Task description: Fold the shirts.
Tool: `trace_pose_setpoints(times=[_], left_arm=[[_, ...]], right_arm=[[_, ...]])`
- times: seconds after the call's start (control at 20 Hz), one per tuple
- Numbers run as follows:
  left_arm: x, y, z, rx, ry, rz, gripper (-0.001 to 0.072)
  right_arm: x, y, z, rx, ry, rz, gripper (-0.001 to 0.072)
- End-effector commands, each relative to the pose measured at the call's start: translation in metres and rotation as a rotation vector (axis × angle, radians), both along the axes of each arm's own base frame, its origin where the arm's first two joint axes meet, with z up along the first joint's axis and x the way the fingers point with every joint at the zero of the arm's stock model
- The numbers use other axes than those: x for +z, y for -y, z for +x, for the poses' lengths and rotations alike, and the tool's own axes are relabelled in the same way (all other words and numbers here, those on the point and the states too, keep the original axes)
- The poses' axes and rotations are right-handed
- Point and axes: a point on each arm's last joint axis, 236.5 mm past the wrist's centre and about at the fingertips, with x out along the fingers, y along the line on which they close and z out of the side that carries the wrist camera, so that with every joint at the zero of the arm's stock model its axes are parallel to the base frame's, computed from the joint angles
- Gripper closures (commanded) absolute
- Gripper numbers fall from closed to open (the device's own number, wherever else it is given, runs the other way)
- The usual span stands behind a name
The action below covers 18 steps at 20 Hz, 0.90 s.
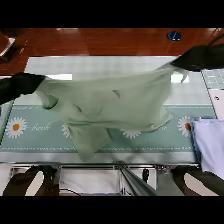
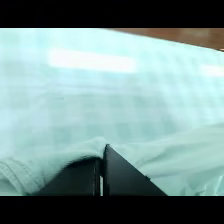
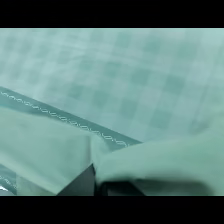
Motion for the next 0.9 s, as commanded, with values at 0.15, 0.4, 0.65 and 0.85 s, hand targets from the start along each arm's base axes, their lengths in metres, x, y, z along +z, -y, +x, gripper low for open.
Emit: trace_pose_setpoints(times=[0.15, 0.4, 0.65, 0.85], left_arm=[[-0.116, -0.009, 0.075, 0.126, -0.178, -0.020, 0.0681], [-0.178, 0.017, 0.056, 0.014, -0.392, -0.012, 0.0199], [-0.170, -0.063, 0.019, 0.052, -0.539, 0.012, 0.0200], [-0.200, -0.104, -0.051, 0.155, -0.748, -0.132, 0.0200]], right_arm=[[-0.120, -0.042, 0.111, -0.063, -0.240, 0.231, 0.0692], [-0.179, -0.036, 0.122, -0.147, -0.424, 0.261, 0.0298], [-0.147, 0.054, 0.075, -0.124, -0.427, 0.090, 0.0299], [-0.147, 0.182, 0.017, -0.437, -0.378, -0.264, 0.0299]])
